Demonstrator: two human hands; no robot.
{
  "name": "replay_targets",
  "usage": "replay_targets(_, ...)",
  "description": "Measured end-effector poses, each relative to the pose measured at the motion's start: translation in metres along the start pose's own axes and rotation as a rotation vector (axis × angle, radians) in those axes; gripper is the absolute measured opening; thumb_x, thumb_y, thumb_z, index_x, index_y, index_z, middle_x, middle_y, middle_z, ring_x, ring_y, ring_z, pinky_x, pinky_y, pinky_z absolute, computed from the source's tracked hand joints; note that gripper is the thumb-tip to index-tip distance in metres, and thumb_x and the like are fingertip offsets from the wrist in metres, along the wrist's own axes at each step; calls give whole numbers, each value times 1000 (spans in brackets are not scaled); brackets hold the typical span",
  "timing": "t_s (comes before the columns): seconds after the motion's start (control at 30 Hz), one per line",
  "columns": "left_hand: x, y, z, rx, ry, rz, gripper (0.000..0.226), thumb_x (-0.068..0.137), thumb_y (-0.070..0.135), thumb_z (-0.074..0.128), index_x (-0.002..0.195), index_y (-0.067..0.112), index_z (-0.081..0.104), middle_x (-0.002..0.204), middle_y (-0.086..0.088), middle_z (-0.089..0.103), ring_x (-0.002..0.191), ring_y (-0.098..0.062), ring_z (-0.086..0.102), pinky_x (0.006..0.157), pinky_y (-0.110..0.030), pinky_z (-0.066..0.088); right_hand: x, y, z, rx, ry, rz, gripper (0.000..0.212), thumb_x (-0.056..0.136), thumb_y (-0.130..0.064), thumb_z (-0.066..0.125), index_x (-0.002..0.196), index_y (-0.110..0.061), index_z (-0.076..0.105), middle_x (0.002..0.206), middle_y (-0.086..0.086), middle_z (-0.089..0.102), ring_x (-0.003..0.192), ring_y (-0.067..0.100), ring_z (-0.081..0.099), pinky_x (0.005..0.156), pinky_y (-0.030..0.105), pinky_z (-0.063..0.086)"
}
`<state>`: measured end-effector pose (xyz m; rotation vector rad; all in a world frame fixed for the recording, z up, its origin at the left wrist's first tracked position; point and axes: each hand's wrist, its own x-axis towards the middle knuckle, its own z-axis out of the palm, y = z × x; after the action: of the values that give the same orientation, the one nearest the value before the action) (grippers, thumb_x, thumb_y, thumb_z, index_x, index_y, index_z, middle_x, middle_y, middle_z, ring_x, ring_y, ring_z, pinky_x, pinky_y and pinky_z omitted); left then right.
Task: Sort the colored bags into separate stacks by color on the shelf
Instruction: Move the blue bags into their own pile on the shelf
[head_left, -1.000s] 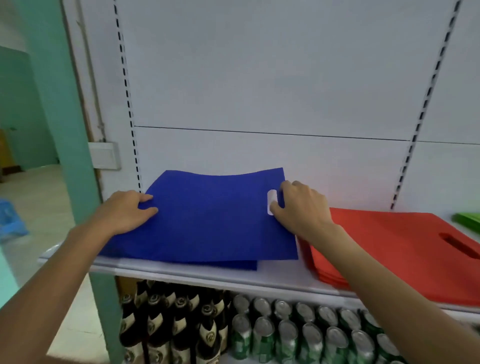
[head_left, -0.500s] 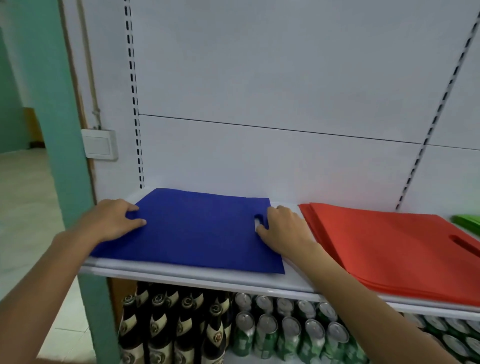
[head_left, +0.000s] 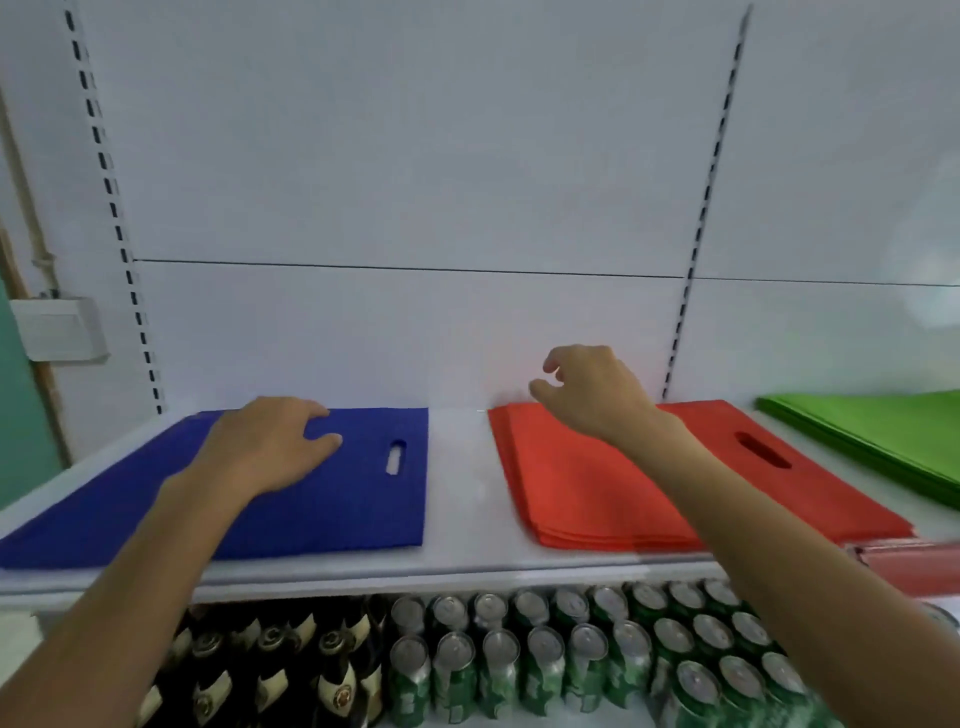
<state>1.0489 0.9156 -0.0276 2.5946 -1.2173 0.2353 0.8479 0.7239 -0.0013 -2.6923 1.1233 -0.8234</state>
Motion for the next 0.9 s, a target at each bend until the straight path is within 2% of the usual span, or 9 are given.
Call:
replay_targets(0.1,-7,73,6,-12,27,129,44,93,44,46,132,26,49,129,2,56,121,-19,48,97,-32,38,-14,69,-28,2,40,81,40,88,-32,54,123,-13,57,120,10,60,108,28,56,89,36,48)
replay_targets(0.27,-19,211,22,-42,94,279,47,91,47,46,134,28,47,138,3,50,127,-19,44,102,-33,36,-49,197,-81,5,123,160,35,86,-27,58,118,-13,62,113,6,65,105,25,58,92,33,46)
replay_targets(0.5,-41,410,55,-174,100,356,46,91,44,50,133,25,49,138,0,50,128,-20,44,103,-33,36,-89,382,-174,-73,169,191,34,87,-23,61,119,-12,61,110,7,66,104,25,60,92,34,45)
replay_targets(0.67,-45,513,71,-160,93,386,44,90,43,50,131,25,51,134,-1,54,124,-21,48,100,-33,38,-90,473,-208,-76,170,210,34,86,-18,63,118,-6,62,109,13,68,100,25,62,89,28,42)
replay_targets(0.9,-40,625,91,-115,79,457,48,92,44,48,135,25,45,138,0,49,126,-20,44,102,-34,34,-95,575,-225,-42,158,239,35,87,-18,61,120,-6,60,111,12,66,101,25,61,90,30,42)
